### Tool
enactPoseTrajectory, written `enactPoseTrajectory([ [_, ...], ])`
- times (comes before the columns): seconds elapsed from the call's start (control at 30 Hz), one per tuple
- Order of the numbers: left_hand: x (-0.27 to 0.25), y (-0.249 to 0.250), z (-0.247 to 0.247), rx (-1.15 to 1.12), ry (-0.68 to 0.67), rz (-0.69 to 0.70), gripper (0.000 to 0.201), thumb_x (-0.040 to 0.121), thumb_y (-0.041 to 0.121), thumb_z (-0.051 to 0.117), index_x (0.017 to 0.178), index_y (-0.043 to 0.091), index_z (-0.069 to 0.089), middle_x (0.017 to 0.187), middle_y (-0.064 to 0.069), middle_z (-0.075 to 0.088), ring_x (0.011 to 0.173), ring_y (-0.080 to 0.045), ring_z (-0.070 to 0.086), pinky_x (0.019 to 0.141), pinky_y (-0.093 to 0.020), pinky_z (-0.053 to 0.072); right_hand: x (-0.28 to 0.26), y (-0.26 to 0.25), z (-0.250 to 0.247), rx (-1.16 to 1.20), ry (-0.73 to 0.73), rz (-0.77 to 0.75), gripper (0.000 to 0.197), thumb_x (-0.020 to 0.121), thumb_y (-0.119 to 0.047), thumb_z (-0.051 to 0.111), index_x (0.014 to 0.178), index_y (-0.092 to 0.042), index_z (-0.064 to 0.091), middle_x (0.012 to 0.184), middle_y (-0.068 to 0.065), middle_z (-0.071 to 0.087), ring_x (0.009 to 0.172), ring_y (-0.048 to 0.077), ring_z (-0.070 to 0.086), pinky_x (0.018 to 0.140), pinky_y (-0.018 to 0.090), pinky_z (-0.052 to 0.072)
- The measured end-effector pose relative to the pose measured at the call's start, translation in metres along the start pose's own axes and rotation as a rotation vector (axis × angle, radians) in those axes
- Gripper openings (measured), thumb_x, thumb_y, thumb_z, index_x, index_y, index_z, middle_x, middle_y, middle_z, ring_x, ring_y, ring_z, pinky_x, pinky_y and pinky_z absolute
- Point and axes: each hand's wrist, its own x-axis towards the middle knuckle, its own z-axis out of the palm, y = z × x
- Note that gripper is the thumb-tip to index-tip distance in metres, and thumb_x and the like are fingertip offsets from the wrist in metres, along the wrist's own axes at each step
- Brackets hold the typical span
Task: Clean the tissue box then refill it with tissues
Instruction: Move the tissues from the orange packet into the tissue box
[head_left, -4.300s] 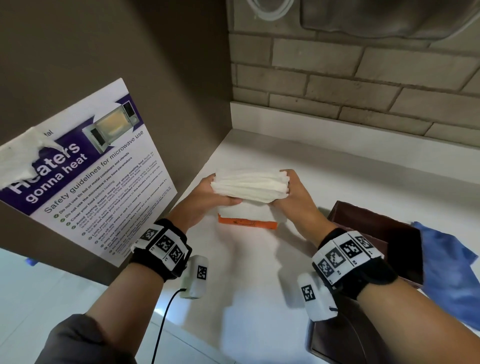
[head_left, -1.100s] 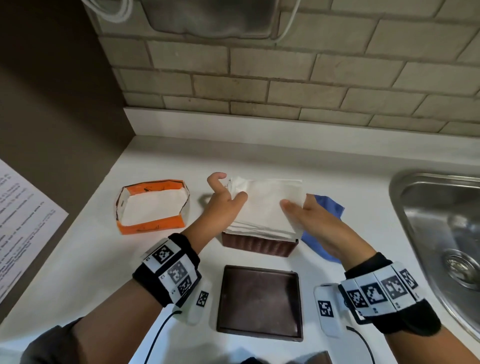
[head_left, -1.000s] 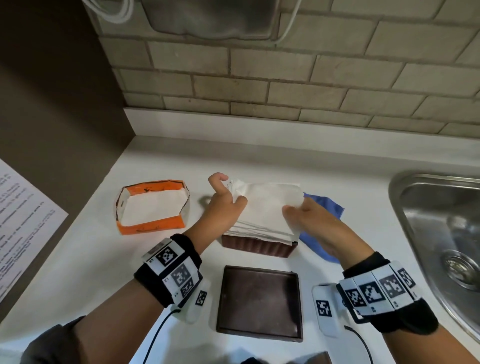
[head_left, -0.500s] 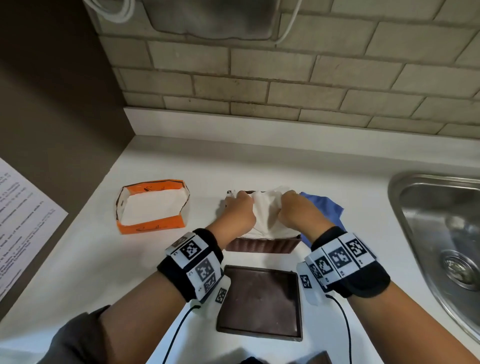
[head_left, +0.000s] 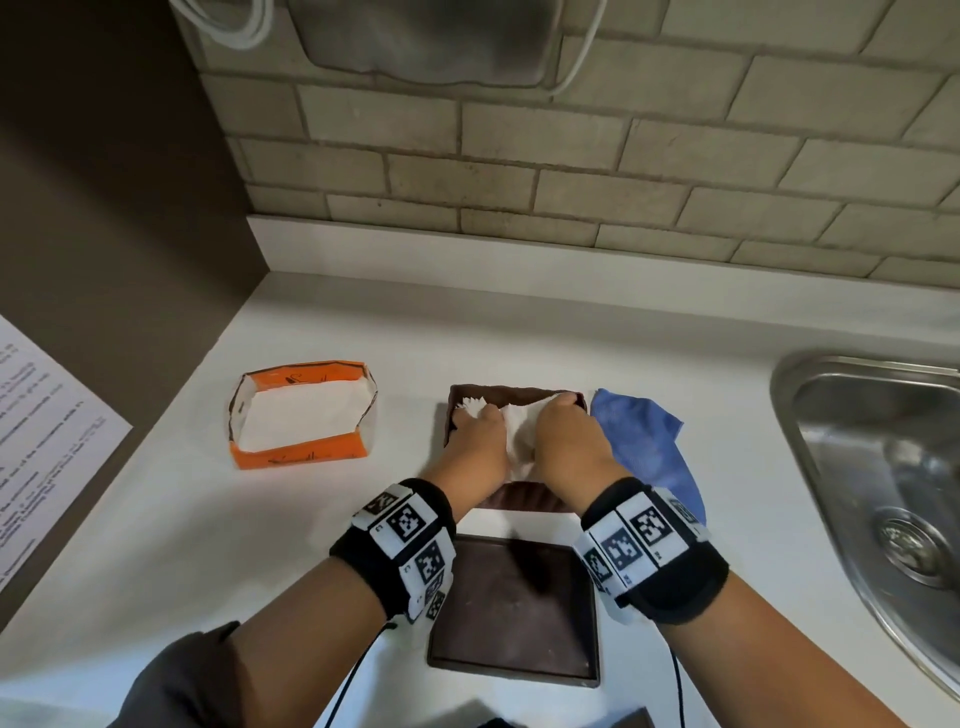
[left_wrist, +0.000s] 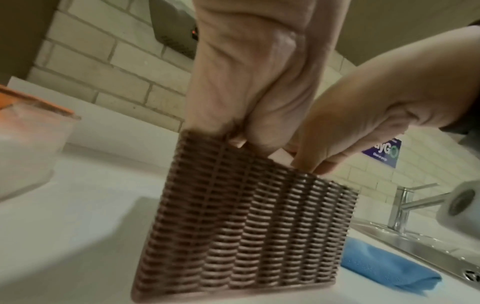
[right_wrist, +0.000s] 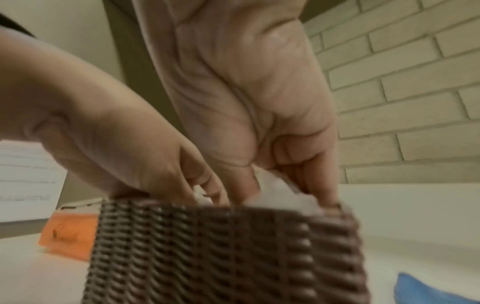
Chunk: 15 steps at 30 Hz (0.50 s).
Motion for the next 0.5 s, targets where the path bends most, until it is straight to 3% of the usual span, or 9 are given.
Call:
enactPoseTrajectory([
  [0.07, 0.000, -0.002, 0.002, 0.072, 0.044, 0.031, 0.048, 0.094, -0.003, 0.049, 0.140, 0.005, 0.041, 0.146, -0.030, 0.027, 0.104, -0.030, 0.054, 0.088, -0.031, 0.043, -0.003, 0.004, -0.003, -0.029, 0.107, 0.057, 0.064, 0.092, -0.004, 0.052, 0.144, 0.008, 0.016, 0.129, 0.019, 0.050, 0.114, 0.028, 0.055, 0.082, 0.029, 0.045],
  [0.17, -0.003, -0.008, 0.006, 0.142, 0.169, 0.111, 0.040, 0.097, 0.007, 0.050, 0.136, 0.007, 0.050, 0.150, -0.028, 0.026, 0.132, -0.036, 0.041, 0.109, -0.037, 0.040, -0.005, 0.009, -0.005, 0.005, 0.215, -0.063, 0.058, 0.083, 0.001, 0.057, 0.135, -0.008, 0.035, 0.122, 0.013, 0.048, 0.108, 0.028, 0.053, 0.079, 0.029, 0.042],
  [0.27, -0.002, -0.010, 0.013, 0.172, 0.185, 0.162, 0.039, 0.096, 0.009, 0.050, 0.136, 0.005, 0.050, 0.142, -0.019, 0.045, 0.138, -0.035, 0.034, 0.115, -0.040, 0.033, -0.005, 0.012, -0.001, 0.043, 0.116, -0.193, 0.059, 0.085, -0.001, 0.057, 0.138, -0.016, 0.039, 0.126, 0.013, 0.047, 0.111, 0.030, 0.053, 0.080, 0.030, 0.043],
  [0.33, -0.001, -0.009, 0.015, 0.145, 0.141, 0.127, 0.037, 0.099, 0.013, 0.046, 0.135, 0.005, 0.049, 0.139, -0.018, 0.049, 0.135, -0.034, 0.040, 0.111, -0.037, 0.034, -0.007, 0.011, 0.000, -0.018, 0.028, -0.208, 0.050, 0.090, -0.005, 0.050, 0.139, -0.015, 0.039, 0.128, 0.017, 0.049, 0.116, 0.032, 0.051, 0.089, 0.033, 0.043],
  [0.43, 0.001, -0.009, 0.014, 0.151, 0.087, 0.115, 0.033, 0.103, 0.021, 0.041, 0.129, 0.004, 0.051, 0.136, -0.023, 0.047, 0.120, -0.035, 0.054, 0.090, -0.034, 0.042, 0.000, 0.011, 0.005, -0.050, -0.034, -0.190, 0.046, 0.093, -0.004, 0.044, 0.138, -0.012, 0.039, 0.127, 0.019, 0.051, 0.118, 0.033, 0.047, 0.092, 0.034, 0.043],
  [0.5, 0.003, -0.009, 0.012, 0.170, 0.048, 0.094, 0.033, 0.103, 0.021, 0.040, 0.128, 0.003, 0.050, 0.137, -0.025, 0.045, 0.119, -0.037, 0.054, 0.090, -0.035, 0.044, 0.007, 0.009, 0.011, -0.101, -0.040, -0.204, 0.042, 0.093, -0.004, 0.043, 0.134, -0.010, 0.042, 0.126, 0.017, 0.054, 0.118, 0.031, 0.045, 0.090, 0.033, 0.043],
])
